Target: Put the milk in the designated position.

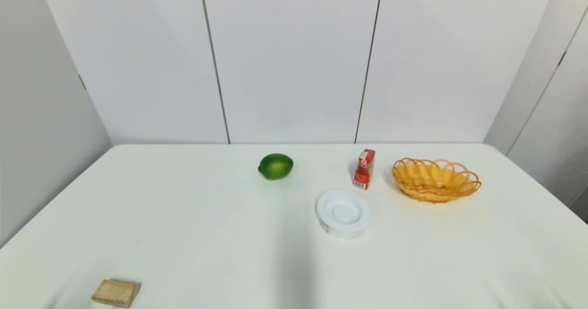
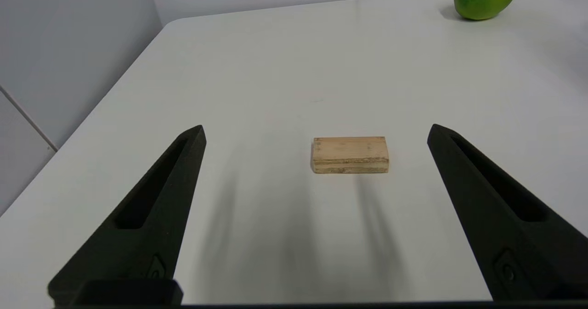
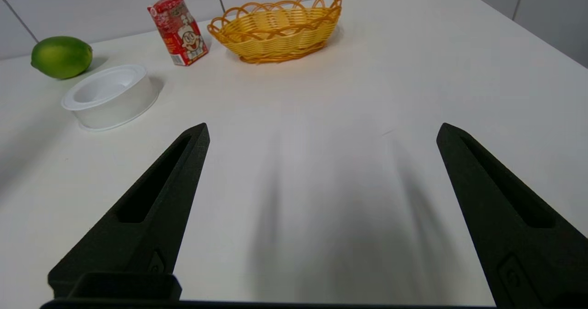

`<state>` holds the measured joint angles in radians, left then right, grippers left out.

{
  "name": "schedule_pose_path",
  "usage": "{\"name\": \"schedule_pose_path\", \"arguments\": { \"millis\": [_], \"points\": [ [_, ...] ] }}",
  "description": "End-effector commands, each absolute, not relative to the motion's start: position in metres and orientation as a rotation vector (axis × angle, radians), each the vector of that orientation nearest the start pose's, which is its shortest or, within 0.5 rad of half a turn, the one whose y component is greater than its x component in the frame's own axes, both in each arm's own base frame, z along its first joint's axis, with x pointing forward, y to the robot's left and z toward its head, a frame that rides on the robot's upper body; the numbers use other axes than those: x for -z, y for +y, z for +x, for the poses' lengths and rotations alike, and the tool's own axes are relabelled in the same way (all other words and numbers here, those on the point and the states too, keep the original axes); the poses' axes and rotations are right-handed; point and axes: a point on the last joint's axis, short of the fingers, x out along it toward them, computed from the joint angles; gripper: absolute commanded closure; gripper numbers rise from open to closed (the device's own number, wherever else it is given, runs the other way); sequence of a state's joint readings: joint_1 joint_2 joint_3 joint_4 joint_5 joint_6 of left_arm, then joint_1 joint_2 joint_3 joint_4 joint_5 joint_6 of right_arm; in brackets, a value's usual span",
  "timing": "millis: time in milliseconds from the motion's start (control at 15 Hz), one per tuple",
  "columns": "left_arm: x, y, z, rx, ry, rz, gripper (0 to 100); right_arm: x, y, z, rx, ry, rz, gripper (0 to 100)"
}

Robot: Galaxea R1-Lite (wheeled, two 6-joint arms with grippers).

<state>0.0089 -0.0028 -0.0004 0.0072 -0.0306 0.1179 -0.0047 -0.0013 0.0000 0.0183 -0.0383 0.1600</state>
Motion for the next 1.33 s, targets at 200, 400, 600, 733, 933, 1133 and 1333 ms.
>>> {"name": "schedule_pose_path", "arguments": {
  "millis": [200,400,600,733,933,1133,1333],
  "points": [
    [-0.0758,-0.0013,-0.0228,0.041,-0.008,0.215,0,-0.0736,-0.0008,-0.0228,0.044,0.015,0.161,0],
    [-0.0761,-0.0018,-0.0230,0.063,-0.015,0.236,0,-0.0736,-0.0008,-0.0228,0.044,0.015,0.161,0],
    [-0.0761,-0.0017,-0.0228,0.056,-0.011,0.187,0,-0.0736,-0.0008,-0.0228,0.044,0.015,0.161,0],
    [-0.0756,-0.0009,-0.0229,0.020,-0.004,0.121,0,-0.0736,-0.0008,-0.0228,0.044,0.015,0.161,0],
    [-0.0762,-0.0004,-0.0229,-0.002,-0.009,0.029,0,-0.0736,-0.0008,-0.0228,0.044,0.015,0.161,0],
    [-0.0764,-0.0002,-0.0229,-0.008,-0.011,-0.017,0,-0.0736,-0.0008,-0.0228,0.044,0.015,0.161,0],
    [-0.0764,-0.0002,-0.0229,-0.008,-0.011,-0.015,0,-0.0736,-0.0008,-0.0228,0.044,0.015,0.161,0]
  ]
}}
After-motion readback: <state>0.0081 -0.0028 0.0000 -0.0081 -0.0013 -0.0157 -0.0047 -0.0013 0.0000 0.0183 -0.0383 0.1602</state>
